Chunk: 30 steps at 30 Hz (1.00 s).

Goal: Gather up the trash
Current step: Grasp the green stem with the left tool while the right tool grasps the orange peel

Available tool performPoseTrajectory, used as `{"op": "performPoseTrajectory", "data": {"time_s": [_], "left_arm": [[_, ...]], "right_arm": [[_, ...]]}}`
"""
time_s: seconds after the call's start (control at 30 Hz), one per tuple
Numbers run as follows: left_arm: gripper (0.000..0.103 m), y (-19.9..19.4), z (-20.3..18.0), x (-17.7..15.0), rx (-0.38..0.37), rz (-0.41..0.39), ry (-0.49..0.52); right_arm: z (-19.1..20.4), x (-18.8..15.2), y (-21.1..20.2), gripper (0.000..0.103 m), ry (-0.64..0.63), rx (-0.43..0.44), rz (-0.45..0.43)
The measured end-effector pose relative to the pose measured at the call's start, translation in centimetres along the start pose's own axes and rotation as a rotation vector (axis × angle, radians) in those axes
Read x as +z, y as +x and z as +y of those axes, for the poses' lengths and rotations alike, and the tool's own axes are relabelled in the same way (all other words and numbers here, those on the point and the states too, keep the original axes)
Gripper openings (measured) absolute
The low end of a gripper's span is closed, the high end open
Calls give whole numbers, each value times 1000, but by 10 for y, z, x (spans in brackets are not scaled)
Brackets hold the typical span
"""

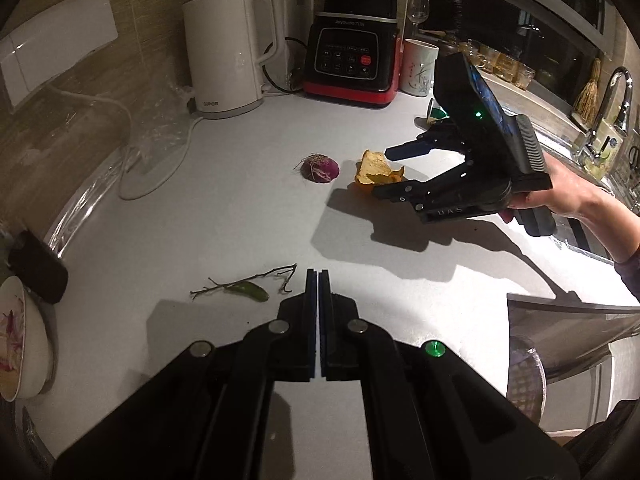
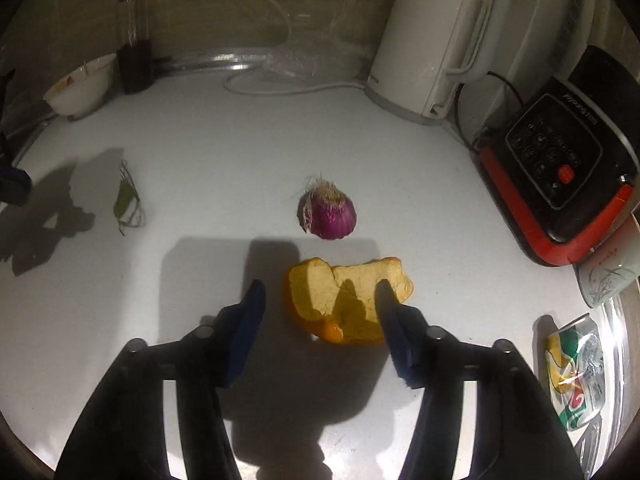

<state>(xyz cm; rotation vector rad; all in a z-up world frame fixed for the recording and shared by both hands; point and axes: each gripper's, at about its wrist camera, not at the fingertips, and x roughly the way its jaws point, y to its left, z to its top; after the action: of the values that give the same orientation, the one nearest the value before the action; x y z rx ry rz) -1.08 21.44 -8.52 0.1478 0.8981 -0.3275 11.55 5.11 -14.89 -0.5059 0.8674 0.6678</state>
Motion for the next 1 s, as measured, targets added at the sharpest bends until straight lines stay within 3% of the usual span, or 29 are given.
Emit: {"op": "performPoseTrajectory", "data": {"time_s": [0.07,0.1,0.17,0.33,0.47,0.5,0.57,0.63,0.83,0.93,1.0], "left_arm": [[1,-1,5,-2,5,0,-14],[1,0,7,-3,9,3,-17],[1,3,10,-5,23,13,-20],[2,20,16,-1,28,34,-32],[10,39,12,3,29,51,14],[14,45,11,3,37,56,33],[51,52,11,3,61,52,69],[63,57,10,2,89,21,129],[62,89,8,2,88,78,298],[46,98,10,2,60,88,351],[28,100,14,4,42,112,369]], "right_arm": [[0,0,6,34,-16,12,23],[1,-1,7,22,-17,20,30],[1,-1,6,13,-5,24,35],[-8,-6,-8,6,123,86,12],[-17,-17,-32,6,224,111,-11],[-19,-21,-39,6,248,114,-18],[-21,-27,-52,6,287,121,-30],[-22,-34,-64,6,320,132,-42],[-20,-56,-89,6,385,138,-47],[-19,-66,-98,6,412,134,-50],[-16,-73,-105,6,426,127,-52]]}}
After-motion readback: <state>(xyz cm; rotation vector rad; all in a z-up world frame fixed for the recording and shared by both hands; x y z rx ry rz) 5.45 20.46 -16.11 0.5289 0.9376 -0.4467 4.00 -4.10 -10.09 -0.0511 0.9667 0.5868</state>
